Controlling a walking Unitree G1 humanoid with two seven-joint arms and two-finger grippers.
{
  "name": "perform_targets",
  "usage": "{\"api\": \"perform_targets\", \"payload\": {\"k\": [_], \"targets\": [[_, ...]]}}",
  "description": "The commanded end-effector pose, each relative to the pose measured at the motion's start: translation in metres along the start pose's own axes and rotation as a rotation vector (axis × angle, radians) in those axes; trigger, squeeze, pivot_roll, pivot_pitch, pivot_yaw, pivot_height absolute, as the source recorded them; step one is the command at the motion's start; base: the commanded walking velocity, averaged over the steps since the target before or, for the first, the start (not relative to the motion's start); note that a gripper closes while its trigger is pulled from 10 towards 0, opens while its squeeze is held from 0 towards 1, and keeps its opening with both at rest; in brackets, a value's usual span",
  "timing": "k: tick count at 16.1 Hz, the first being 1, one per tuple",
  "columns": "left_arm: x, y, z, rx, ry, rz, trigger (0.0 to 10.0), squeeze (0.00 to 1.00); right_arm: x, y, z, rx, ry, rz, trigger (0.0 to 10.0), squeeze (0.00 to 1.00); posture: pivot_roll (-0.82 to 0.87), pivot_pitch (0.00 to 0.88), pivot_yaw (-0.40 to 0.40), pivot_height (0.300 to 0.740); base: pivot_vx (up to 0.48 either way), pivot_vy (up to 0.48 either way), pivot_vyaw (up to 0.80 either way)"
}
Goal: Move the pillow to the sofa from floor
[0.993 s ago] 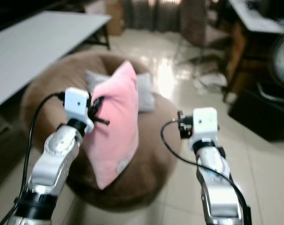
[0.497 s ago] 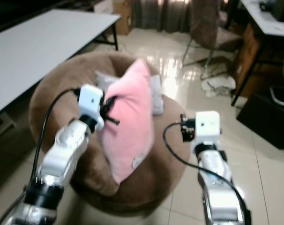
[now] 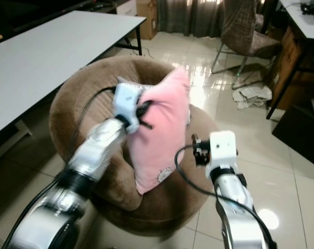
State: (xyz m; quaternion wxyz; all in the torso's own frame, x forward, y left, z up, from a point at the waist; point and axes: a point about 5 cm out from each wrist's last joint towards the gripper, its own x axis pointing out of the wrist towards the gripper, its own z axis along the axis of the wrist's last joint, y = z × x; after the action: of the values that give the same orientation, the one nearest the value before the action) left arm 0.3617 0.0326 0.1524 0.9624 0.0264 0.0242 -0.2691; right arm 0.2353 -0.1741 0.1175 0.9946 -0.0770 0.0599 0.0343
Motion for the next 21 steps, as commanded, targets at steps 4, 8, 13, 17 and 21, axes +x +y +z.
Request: {"api": "perform_targets", "payload": {"k": [4, 8, 13, 17, 21], "targets": [[0.019, 0.000, 0.005, -0.041, 0.053, 0.133, 10.0, 0.00, -0.015, 0.000, -0.001, -0.019, 0.014, 0.057, 10.0, 0.00, -0.15, 0.081, 0.114, 0.740, 0.000, 0.000, 0.00], [0.014, 0.036, -0.003, -0.038, 0.130, 0.399, 10.0, 0.00, -0.027, 0.011, -0.003, -0.037, 0.038, 0.127, 10.0, 0.00, -0.16, 0.133, 0.145, 0.740, 0.000, 0.000, 0.00], [-0.021, 0.105, -0.020, 0.054, 0.260, 0.686, 10.0, 1.00, -0.024, 0.032, -0.008, -0.117, 0.075, 0.369, 10.0, 0.00, -0.12, 0.165, 0.121, 0.740, 0.000, 0.000, 0.00], [-0.035, 0.126, -0.021, 0.032, 0.246, 0.766, 10.0, 1.00, -0.010, 0.035, -0.007, -0.136, 0.074, 0.403, 10.0, 0.00, -0.10, 0.165, 0.086, 0.740, 0.000, 0.000, 0.00], [-0.031, 0.132, 0.001, 0.036, 0.123, 0.752, 10.0, 1.00, -0.001, 0.034, -0.003, -0.139, 0.049, 0.400, 10.0, 0.00, -0.08, 0.147, 0.082, 0.740, 0.000, 0.000, 0.00]]}}
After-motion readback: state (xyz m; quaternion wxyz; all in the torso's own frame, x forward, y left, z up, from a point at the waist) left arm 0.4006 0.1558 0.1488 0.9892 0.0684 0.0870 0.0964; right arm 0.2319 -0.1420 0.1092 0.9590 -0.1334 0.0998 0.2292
